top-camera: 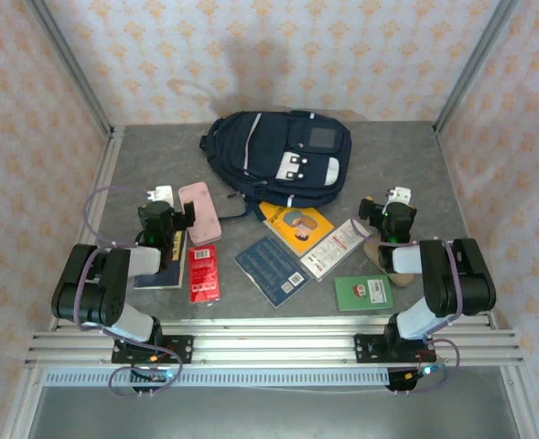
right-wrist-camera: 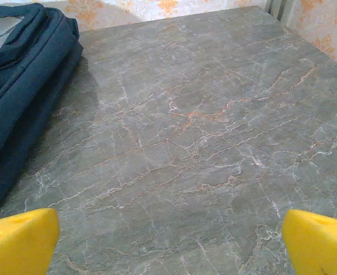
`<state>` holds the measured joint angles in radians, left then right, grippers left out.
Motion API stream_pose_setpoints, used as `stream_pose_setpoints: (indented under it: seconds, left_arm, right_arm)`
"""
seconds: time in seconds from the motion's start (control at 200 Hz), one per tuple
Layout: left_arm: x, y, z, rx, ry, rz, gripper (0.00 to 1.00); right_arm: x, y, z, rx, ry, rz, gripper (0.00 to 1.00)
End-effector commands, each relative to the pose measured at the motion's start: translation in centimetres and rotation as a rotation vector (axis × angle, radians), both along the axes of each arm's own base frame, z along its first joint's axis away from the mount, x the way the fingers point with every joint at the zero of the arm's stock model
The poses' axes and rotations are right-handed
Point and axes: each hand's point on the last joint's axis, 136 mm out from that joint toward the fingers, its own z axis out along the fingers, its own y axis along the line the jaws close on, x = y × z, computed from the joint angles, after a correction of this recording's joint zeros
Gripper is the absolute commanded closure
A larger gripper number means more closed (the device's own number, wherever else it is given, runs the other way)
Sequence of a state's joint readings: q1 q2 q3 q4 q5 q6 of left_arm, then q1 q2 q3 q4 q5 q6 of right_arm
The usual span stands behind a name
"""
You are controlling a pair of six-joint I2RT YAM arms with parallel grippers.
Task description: Pack the student bag
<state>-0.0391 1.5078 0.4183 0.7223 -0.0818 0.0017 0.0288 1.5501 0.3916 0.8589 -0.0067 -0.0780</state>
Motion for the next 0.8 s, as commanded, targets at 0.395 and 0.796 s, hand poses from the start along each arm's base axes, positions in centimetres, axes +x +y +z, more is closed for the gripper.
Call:
stream_pose_setpoints:
  seconds: [0.395,0.796]
  left_arm:
    - [0.64,-0.32,1.23,0.010,-0.025,-0.016,0.00]
    - [0.60,-0.33,1.27,0.011,-0.029,-0.017,0.00]
  right_arm:
    - [0.22,-0.08,0.50,0.021,-0.017,0.002,0.01]
    - [-0.03,0.30,0.59,0.027,-0.031,0.028,0.01]
